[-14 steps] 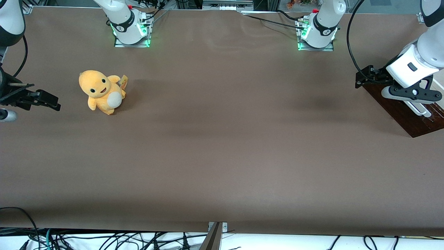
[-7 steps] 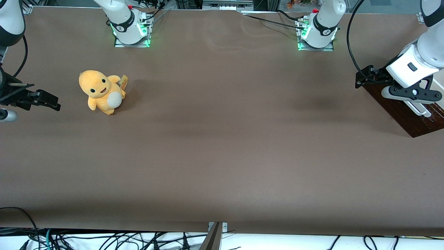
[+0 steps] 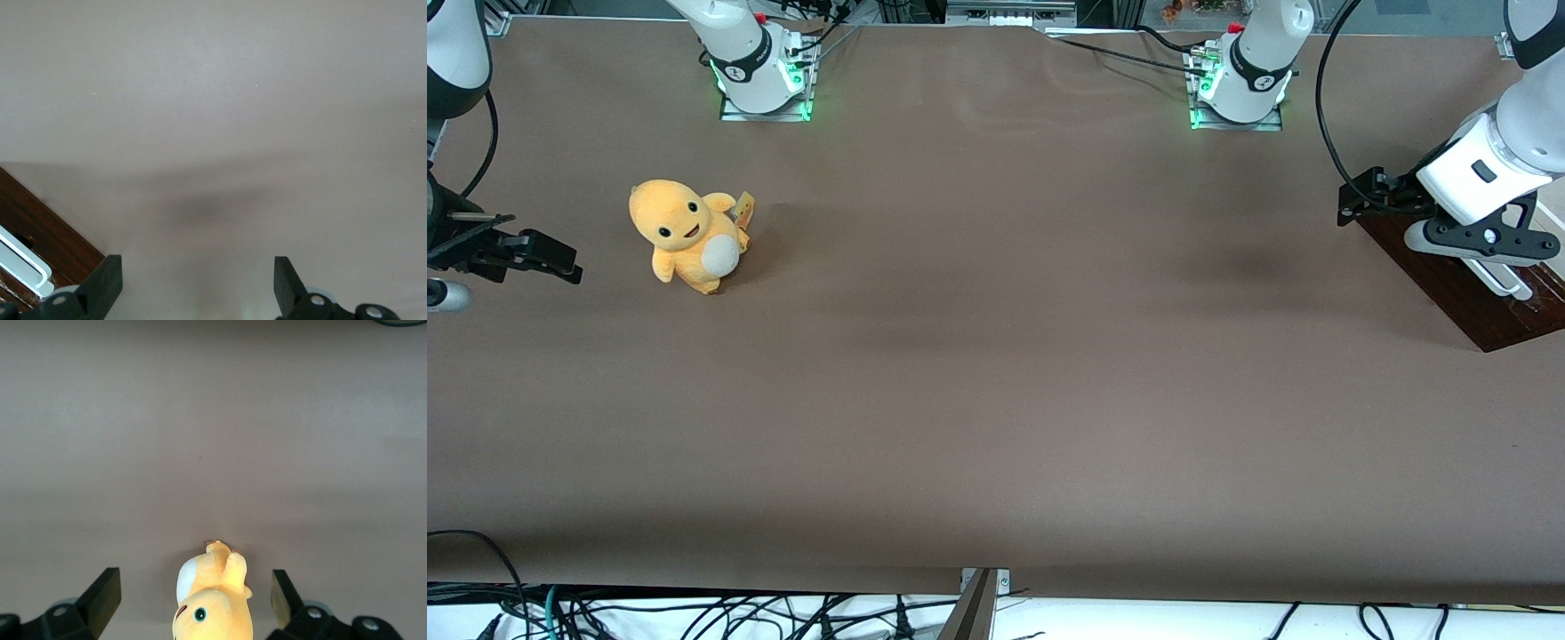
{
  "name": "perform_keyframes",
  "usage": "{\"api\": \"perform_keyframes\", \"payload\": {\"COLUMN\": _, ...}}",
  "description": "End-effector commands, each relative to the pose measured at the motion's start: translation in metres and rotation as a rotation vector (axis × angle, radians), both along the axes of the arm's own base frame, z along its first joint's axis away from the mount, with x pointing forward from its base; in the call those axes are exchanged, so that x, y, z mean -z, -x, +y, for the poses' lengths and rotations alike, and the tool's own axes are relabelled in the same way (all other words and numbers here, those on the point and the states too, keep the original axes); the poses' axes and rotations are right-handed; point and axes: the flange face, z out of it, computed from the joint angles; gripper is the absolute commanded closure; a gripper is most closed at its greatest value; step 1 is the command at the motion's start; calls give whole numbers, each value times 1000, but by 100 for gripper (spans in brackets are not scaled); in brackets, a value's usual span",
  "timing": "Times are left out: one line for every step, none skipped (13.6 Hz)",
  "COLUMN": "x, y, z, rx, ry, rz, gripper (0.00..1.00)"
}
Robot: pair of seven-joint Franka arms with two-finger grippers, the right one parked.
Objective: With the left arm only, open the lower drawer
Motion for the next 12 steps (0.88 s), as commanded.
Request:
{"api": "perform_keyframes", "payload": {"x": 2, "y": -3, "z": 1, "rx": 4, "ry": 8, "rz": 36, "gripper": 0}}
{"api": "perform_keyframes", "payload": {"x": 2, "y": -3, "z": -2, "rx": 9, "ry": 8, "rz": 41, "gripper": 0}}
{"api": "perform_keyframes", "payload": {"x": 4, "y": -1, "z": -4, "rx": 8, "ry": 6, "rz": 58, "gripper": 0}}
{"api": "perform_keyframes", "payload": {"x": 3, "y": -1, "z": -4, "rx": 13, "ry": 8, "rz": 58, "gripper": 0}}
{"api": "perform_keyframes", "payload": {"x": 3, "y": -1, "z": -3, "rx": 14, "ry": 12, "rz": 58, "gripper": 0}}
{"api": "perform_keyframes", "payload": {"x": 4, "y": -1, "z": -1, "rx": 13, "ry": 18, "rz": 60, "gripper": 0}}
{"api": "perform_keyframes", "payload": {"x": 5, "y": -2, "z": -1, "rx": 14, "ry": 12, "rz": 61, "gripper": 0}}
{"api": "perform_keyframes", "payload": {"x": 10, "y": -4, "z": 0, "rx": 14, "ry": 12, "rz": 70, "gripper": 0}}
{"api": "perform_keyframes", "payload": {"x": 10, "y": -4, "z": 0, "rx": 14, "ry": 11, "rz": 70, "gripper": 0}}
{"api": "perform_keyframes", "payload": {"x": 10, "y": -4, "z": 1, "rx": 11, "ry": 12, "rz": 69, "gripper": 0}}
{"api": "perform_keyframes", "payload": {"x": 10, "y": -4, "z": 1, "rx": 8, "ry": 10, "rz": 69, "gripper": 0}}
{"api": "perform_keyframes", "payload": {"x": 10, "y": -4, "z": 1, "rx": 6, "ry": 8, "rz": 70, "gripper": 0}}
